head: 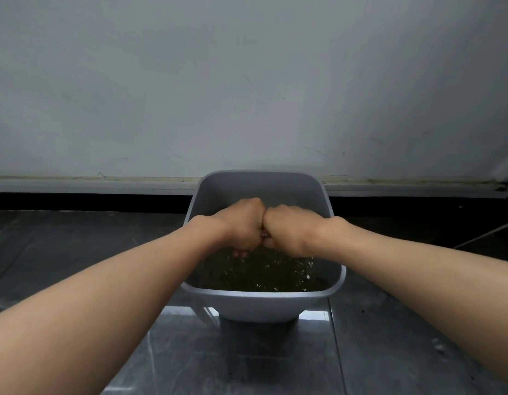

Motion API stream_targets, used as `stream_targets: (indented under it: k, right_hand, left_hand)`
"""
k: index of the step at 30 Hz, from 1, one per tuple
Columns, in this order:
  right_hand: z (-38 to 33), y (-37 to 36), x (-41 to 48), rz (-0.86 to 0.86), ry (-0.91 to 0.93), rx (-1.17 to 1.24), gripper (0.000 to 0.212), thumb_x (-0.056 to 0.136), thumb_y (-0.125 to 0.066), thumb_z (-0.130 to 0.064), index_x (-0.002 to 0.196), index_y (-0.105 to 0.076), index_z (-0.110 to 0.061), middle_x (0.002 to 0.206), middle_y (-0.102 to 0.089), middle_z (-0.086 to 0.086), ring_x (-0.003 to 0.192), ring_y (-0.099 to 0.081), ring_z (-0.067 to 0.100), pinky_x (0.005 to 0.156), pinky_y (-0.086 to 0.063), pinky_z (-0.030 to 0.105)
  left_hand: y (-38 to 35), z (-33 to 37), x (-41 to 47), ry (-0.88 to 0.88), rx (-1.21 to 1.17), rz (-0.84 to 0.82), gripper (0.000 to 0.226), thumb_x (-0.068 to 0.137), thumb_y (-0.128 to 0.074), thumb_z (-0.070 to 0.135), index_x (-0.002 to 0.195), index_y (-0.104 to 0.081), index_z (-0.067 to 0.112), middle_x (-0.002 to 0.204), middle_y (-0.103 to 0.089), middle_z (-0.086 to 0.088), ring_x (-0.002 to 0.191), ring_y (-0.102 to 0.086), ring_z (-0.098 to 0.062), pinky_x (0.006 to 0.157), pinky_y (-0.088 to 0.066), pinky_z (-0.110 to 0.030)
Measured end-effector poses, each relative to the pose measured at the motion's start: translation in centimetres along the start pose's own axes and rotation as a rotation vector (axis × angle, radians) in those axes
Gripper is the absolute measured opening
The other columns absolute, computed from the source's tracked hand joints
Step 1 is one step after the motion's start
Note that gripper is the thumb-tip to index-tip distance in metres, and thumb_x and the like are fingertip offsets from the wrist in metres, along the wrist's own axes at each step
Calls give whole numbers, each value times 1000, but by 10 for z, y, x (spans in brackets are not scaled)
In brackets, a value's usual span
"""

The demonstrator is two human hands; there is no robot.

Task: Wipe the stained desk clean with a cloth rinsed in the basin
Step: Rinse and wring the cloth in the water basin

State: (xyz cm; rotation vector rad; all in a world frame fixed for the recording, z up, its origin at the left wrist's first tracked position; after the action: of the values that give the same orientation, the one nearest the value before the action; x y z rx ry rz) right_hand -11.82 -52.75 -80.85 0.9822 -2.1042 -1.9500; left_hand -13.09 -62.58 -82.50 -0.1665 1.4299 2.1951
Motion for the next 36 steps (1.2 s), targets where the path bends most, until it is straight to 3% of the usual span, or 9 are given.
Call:
stream_targets:
  k: [5, 8, 11, 16, 19, 23, 25, 29, 36]
  right_hand:
    - [-11, 1, -6, 239, 73, -286, 32, 96, -61, -12, 125, -46, -5, 110, -63, 9, 96, -66, 30, 67, -44, 37]
    - [-1, -1, 3, 43, -46, 212, 31, 92, -68, -17, 117, -53, -7, 100, -62, 8, 91, -63, 24, 68, -48, 31]
    - [9, -4, 8, -229, -193, 912, 30, 85, -76, -14, 111, -62, -9, 101, -70, 7, 90, -67, 18, 68, -52, 28]
    - [12, -8, 2, -458, -249, 1319, 24, 90, -68, -11, 112, -62, -8, 120, -65, 15, 107, -67, 28, 81, -55, 37]
    - [5, -9, 0, -497, -206, 1232, 10, 96, -58, -9, 101, -64, -3, 100, -73, 14, 84, -70, 21, 73, -54, 29]
    - [5, -1, 4, -212, -195, 772, 10, 98, -56, -15, 90, -59, -10, 77, -67, 6, 65, -68, 19, 59, -50, 25]
    - [5, 3, 6, -120, -147, 555, 15, 98, -55, -19, 85, -56, -12, 73, -64, 6, 59, -69, 19, 55, -49, 26]
    - [2, 13, 4, 16, -74, 113, 20, 98, -57, -31, 84, -59, -17, 76, -64, 0, 67, -65, 19, 63, -53, 33]
    - [-1, 20, 2, 284, -39, -350, 22, 98, -58, -19, 118, -53, -12, 108, -66, 2, 95, -67, 26, 66, -39, 36]
  left_hand:
    - [2, 0, -5, 84, -163, -181, 19, 94, -57, 1, 78, -67, 3, 60, -64, -5, 43, -56, -11, 44, -45, -22]
    - [15, 4, -4, -37, 198, 53, 20, 90, -66, 14, 70, -62, 16, 63, -63, 0, 61, -66, -18, 53, -47, -27]
    - [22, 6, -11, -250, 514, 310, 8, 87, -67, 20, 91, -69, 12, 87, -70, -8, 82, -68, -29, 66, -51, -37]
    - [28, 13, -25, -684, 517, 560, 6, 74, -66, 11, 70, -62, 8, 62, -61, -7, 49, -58, -27, 43, -40, -30]
    - [28, 13, -23, -695, 568, 537, 6, 73, -69, 8, 71, -64, 6, 62, -62, -8, 49, -58, -28, 42, -40, -29]
    - [21, 10, -14, -416, 594, 373, 5, 88, -64, 10, 91, -68, 11, 87, -70, -8, 76, -66, -27, 61, -46, -34]
    - [19, 10, -10, -290, 524, 326, 12, 89, -62, 10, 79, -57, 16, 80, -64, -5, 70, -59, -20, 61, -43, -31]
    - [18, 9, -2, -114, 320, 238, 32, 84, -62, 6, 59, -46, 18, 60, -51, 3, 56, -50, -15, 52, -38, -28]
    - [19, 9, 3, 70, 8, 50, 24, 88, -58, -1, 68, -61, 12, 59, -62, -3, 52, -58, -17, 46, -45, -26]
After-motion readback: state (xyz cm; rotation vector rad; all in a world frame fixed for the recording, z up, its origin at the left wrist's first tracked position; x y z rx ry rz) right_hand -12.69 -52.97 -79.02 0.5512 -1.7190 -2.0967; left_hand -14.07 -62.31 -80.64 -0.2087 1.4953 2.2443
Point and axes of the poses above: each hand's wrist, its own x-axis towards the middle knuckle, its own y-axis out of the back of the hand, z = x × y, the point moved 4 cm from there along x, towards the middle knuckle
